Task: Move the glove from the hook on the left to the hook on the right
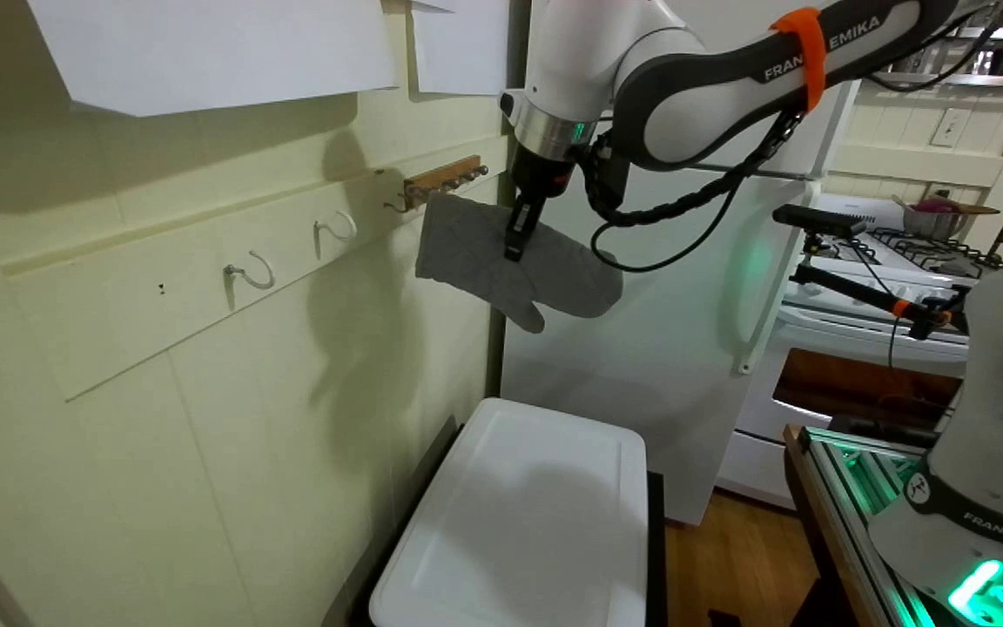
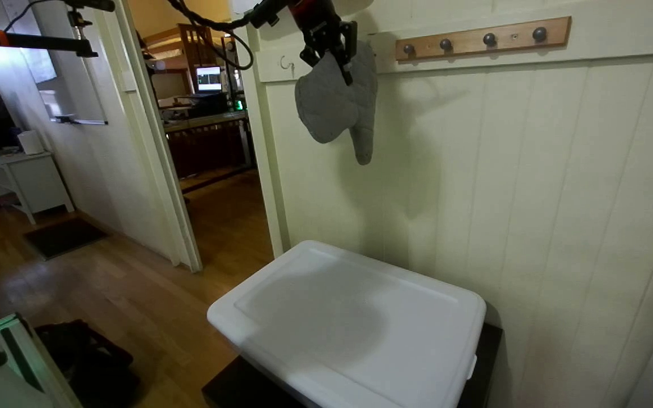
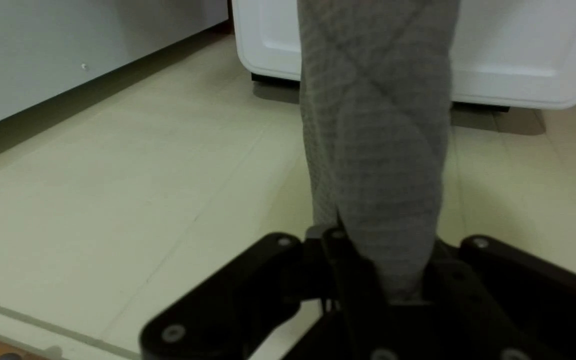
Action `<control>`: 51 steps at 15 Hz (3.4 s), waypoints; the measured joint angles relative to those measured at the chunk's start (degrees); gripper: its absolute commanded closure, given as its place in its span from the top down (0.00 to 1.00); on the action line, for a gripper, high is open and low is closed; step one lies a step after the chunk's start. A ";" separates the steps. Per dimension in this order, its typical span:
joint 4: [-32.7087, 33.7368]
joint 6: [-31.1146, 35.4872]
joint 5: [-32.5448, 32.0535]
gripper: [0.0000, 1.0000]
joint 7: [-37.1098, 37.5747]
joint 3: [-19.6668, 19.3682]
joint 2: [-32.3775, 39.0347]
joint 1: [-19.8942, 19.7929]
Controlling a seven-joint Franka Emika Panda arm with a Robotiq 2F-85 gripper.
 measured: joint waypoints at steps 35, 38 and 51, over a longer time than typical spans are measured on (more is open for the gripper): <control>8.14 -4.76 0.21 0.03 -4.38 0.29 6.81 0.13; 9.36 -5.16 0.56 0.03 -4.39 0.07 6.88 0.11; 10.89 -9.25 0.74 0.09 -7.45 -0.21 9.81 0.06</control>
